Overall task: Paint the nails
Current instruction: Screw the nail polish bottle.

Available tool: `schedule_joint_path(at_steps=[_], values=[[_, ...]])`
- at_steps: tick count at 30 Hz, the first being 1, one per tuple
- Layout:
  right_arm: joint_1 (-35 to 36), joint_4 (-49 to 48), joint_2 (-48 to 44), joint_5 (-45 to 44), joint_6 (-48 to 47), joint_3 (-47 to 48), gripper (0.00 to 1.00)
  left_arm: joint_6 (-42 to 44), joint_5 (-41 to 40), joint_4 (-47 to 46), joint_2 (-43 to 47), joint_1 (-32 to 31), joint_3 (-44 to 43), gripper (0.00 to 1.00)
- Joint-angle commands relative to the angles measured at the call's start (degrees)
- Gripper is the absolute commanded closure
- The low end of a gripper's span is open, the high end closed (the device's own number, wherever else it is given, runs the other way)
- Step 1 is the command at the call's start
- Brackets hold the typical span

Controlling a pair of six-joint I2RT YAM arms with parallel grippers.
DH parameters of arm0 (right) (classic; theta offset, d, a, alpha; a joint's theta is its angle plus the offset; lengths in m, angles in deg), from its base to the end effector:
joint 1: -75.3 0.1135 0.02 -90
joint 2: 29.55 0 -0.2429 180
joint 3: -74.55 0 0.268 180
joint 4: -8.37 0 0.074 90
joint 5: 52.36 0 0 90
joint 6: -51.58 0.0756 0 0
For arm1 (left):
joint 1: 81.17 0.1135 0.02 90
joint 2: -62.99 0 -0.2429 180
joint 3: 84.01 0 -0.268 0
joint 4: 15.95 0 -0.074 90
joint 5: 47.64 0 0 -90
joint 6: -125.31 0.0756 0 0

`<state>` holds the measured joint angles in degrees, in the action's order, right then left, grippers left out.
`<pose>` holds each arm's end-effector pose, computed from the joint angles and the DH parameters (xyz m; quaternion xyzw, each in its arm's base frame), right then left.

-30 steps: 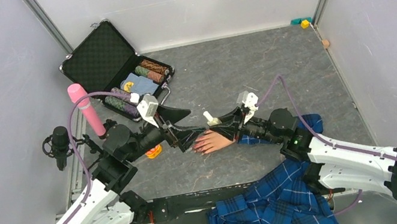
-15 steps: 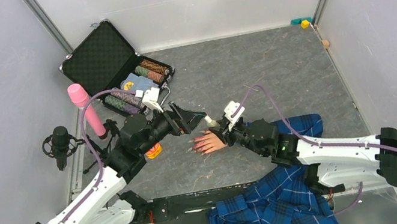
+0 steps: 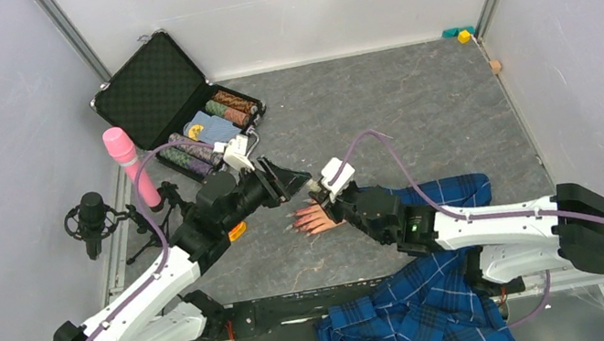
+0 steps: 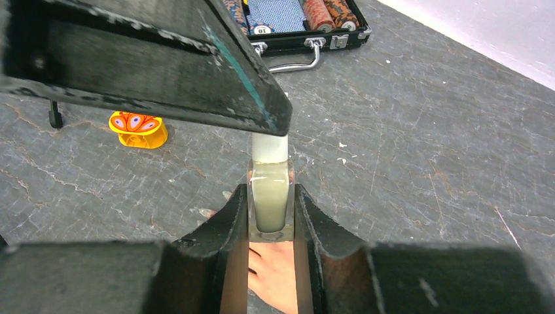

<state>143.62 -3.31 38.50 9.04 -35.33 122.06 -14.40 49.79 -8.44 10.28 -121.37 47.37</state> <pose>0.1514 0.2829 0.2231 -0.2614 0.7066 0.2155 0.6213 0.2122 -0.1921 0.2577 -0.0233 0.7740 -0.4812 0.4108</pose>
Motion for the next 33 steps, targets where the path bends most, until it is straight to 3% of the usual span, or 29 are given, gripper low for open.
schedule_joint_path(at_steps=[1,3,6,12,19,26,33], values=[[1.2,-1.6,0.9,-2.8,-1.7,3.6,1.00,-2.1,-1.0,-4.2,-0.9,0.3,0.2,0.44],[1.5,-1.4,1.3,-3.2,-2.2,4.0,1.00,-2.2,-0.9,-4.5,-1.2,0.3,0.3,0.45],[2.0,-1.1,2.0,-3.6,-2.6,4.5,1.00,-2.5,-0.7,-5.4,-1.6,0.3,0.7,0.56],[2.4,-0.7,2.4,-3.9,-2.6,4.9,1.00,-2.6,0.7,-6.7,-3.1,0.4,0.6,0.63],[2.4,-1.5,1.2,-2.3,-2.1,4.5,1.00,-3.1,3.0,-11.3,-3.1,0.3,2.3,0.98],[-0.9,-5.5,-2.2,9.5,1.2,2.2,1.00,1.7,7.2,-14.1,0.8,0.4,3.5,0.98],[-9.6,-14.1,-4.8,32.2,9.6,-1.4,1.00,5.8,15.3,-18.8,5.1,0.5,3.8,0.98]])
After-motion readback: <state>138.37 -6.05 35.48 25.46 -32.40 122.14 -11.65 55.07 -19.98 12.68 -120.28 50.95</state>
